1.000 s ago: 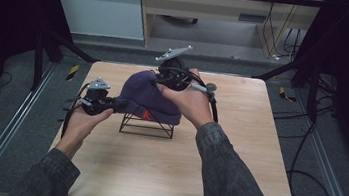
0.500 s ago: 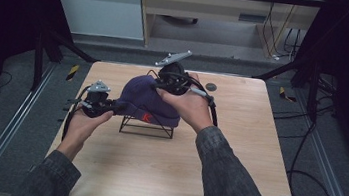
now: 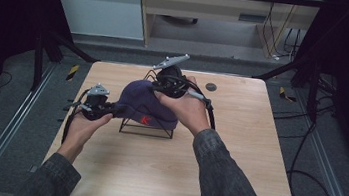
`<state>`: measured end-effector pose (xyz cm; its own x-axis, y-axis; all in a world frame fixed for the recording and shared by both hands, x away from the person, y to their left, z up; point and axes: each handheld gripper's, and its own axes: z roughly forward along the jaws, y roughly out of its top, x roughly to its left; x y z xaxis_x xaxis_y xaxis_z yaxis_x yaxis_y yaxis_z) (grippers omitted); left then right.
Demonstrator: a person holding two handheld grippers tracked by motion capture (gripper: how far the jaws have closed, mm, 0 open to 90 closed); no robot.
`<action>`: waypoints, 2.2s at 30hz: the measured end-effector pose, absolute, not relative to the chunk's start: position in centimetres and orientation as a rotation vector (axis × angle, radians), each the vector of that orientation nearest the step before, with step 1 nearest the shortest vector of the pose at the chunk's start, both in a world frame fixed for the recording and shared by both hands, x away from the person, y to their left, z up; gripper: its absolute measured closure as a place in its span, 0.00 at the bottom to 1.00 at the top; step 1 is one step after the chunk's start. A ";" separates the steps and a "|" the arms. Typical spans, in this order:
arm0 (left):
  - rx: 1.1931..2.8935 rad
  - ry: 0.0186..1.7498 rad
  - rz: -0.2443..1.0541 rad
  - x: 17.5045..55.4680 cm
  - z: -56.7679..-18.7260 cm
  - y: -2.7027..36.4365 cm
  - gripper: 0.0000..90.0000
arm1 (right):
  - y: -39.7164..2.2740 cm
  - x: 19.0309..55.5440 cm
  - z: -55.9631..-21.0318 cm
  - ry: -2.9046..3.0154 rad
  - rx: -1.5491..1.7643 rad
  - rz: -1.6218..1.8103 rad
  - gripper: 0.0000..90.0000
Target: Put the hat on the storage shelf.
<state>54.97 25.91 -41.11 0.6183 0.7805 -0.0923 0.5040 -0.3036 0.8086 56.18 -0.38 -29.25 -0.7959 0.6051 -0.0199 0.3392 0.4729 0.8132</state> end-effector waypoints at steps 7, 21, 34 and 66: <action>1.955 1.024 0.384 55.0 -41.8 25.9 0.79 | -0.3 56.3 -29.4 2.423 0.803 1.231 0.84; 1.968 1.052 0.371 55.2 -43.3 26.8 0.77 | -1.1 56.4 -30.2 2.423 0.832 1.217 0.83; 1.979 1.058 0.364 55.3 -43.9 27.1 0.76 | -2.0 56.2 -30.4 2.418 0.853 1.214 0.82; 1.902 1.200 0.480 53.5 -45.1 29.5 0.42 | -2.9 55.7 -32.1 2.429 0.887 1.194 0.69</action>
